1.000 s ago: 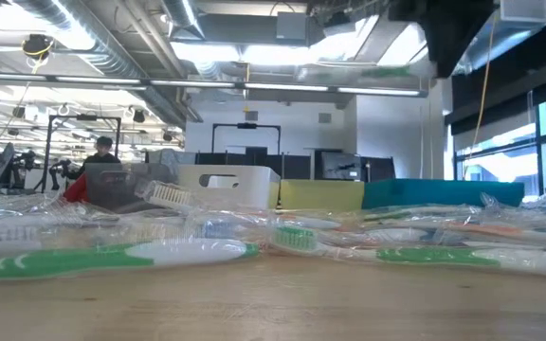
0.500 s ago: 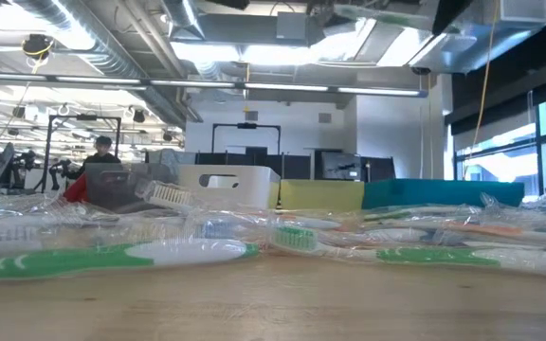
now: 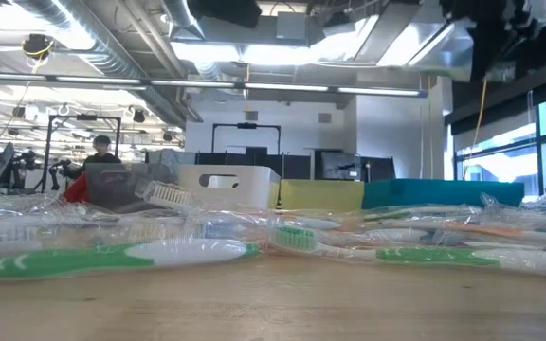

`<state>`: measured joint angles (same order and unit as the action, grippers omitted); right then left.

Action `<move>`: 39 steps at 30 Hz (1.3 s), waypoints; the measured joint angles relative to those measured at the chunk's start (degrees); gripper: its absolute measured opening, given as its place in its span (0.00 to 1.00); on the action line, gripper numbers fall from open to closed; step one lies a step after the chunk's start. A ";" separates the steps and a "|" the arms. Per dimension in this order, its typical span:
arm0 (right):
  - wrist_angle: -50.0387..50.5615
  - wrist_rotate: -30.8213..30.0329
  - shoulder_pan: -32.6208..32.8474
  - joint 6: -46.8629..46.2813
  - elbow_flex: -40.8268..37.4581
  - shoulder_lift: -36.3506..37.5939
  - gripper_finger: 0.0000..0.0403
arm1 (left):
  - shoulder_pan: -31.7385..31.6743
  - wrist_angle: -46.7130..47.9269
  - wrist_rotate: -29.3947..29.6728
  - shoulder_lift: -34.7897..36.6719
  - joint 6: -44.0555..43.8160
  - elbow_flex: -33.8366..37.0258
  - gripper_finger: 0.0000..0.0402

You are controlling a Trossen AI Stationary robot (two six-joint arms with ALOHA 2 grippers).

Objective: Pick & Place Toothbrushes
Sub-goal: Put the green toothbrush into the blue bin

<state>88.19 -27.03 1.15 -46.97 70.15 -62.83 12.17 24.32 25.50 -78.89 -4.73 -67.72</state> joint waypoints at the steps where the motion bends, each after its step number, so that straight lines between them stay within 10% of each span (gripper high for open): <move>1: -1.28 1.04 -0.65 0.18 -1.14 -0.01 0.05 | -0.57 0.04 -0.46 0.00 0.00 0.00 0.36; 39: -38.98 22.78 -21.62 15.22 -30.06 -0.07 0.05 | -3.66 7.23 -6.13 0.04 -0.46 -0.02 0.36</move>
<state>49.21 -4.25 -20.47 -31.75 40.09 -62.89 8.51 31.55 19.38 -78.85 -5.19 -67.75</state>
